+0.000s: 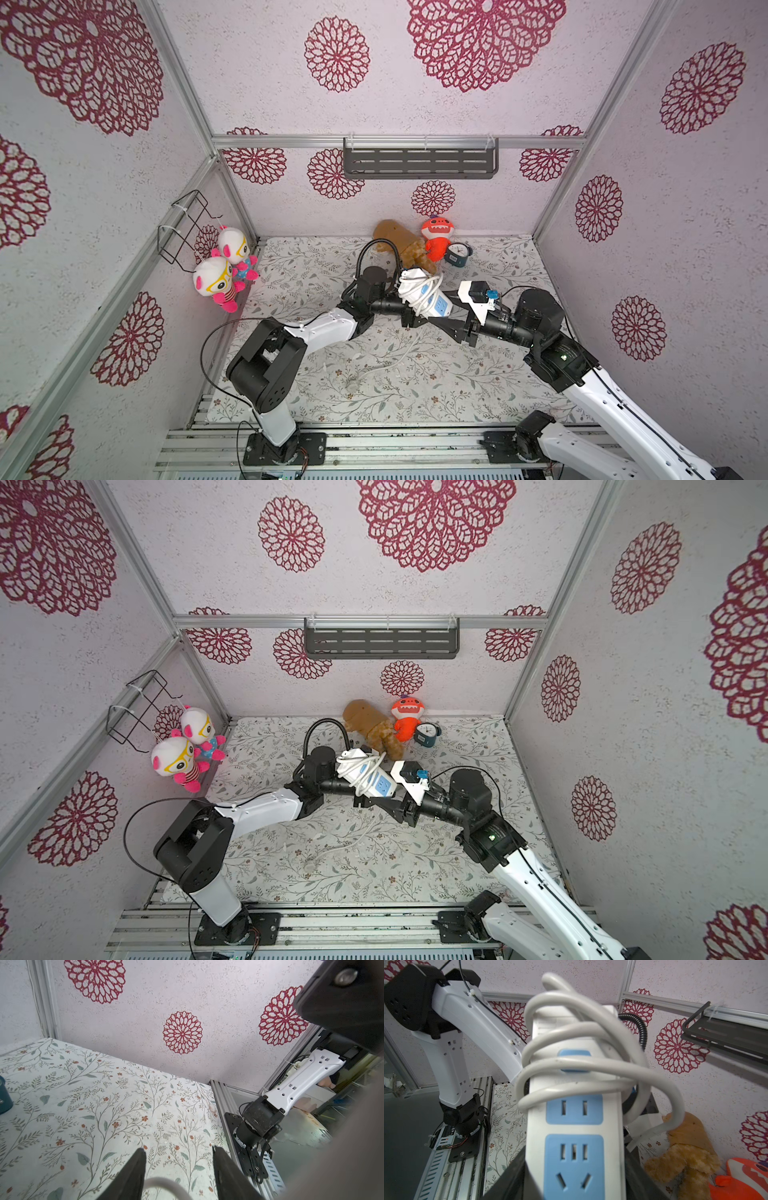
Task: Wrap the cord around the power strip
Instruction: Wrap the power cord around the power strip.
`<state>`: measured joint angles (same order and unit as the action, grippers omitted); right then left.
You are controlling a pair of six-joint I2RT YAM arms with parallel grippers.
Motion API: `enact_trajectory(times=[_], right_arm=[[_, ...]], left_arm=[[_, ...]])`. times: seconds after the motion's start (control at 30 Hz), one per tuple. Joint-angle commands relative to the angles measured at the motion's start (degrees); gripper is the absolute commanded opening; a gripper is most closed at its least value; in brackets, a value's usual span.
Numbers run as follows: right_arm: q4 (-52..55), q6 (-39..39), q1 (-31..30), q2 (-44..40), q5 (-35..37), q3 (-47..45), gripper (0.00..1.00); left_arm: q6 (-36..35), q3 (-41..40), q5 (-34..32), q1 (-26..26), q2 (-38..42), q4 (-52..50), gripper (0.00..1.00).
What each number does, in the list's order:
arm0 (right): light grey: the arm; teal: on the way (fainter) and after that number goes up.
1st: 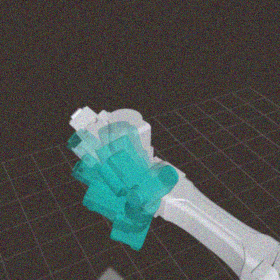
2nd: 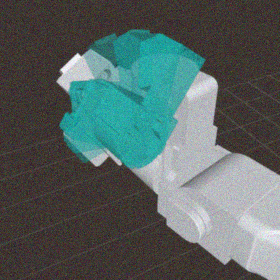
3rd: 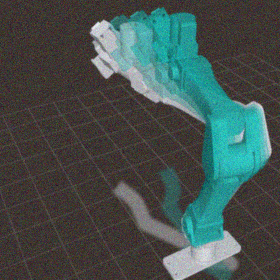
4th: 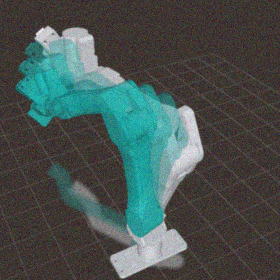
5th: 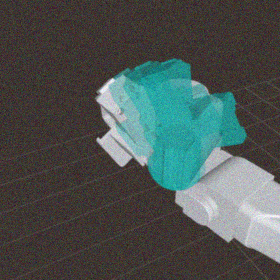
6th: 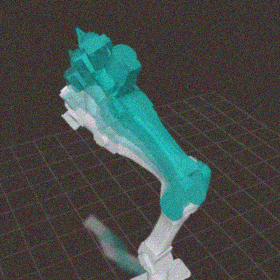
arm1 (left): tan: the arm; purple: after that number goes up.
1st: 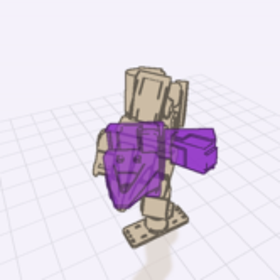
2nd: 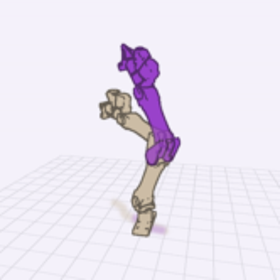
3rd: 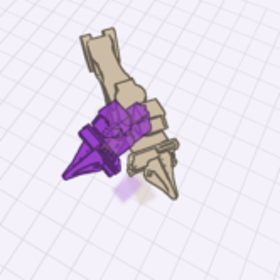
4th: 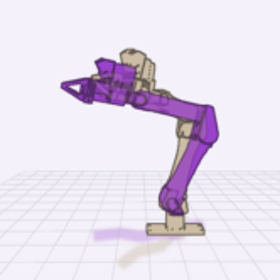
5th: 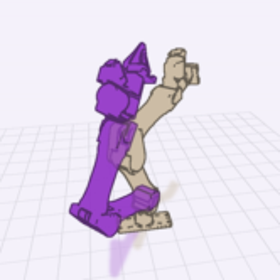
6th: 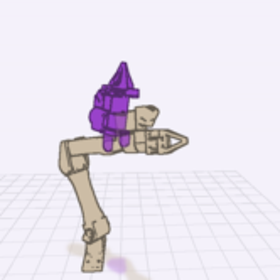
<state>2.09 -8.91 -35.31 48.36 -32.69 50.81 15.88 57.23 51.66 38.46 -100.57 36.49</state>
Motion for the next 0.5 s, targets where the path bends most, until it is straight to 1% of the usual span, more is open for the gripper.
enact_trajectory(times=[0.0,0.13,0.33,0.37,0.47], right_arm=[[-3.2,0.4,-0.2,-0.5,1.0,4.0,0.0],[-3.3,0.7,-0.2,0.2,2.1,5.0,0.0],[-0.5,-0.1,0.0,1.3,5.0,8.0,0.0],[-0.1,-0.3,0.1,1.5,5.4,8.4,0.0],[1.6,-1.1,0.5,1.6,6.5,9.5,0.0]], left_arm=[[10.0,-3.0,-3.6,2.1,-3.3,19.5,0.59],[11.0,-2.6,-6.5,3.6,-8.6,22.9,0.59],[11.3,-3.0,-10.2,4.2,-15.3,24.9,0.55],[11.0,-3.0,-10.4,4.2,-15.7,24.3,0.53],[9.7,-3.4,-11.0,4.3,-16.3,21.3,0.42]])
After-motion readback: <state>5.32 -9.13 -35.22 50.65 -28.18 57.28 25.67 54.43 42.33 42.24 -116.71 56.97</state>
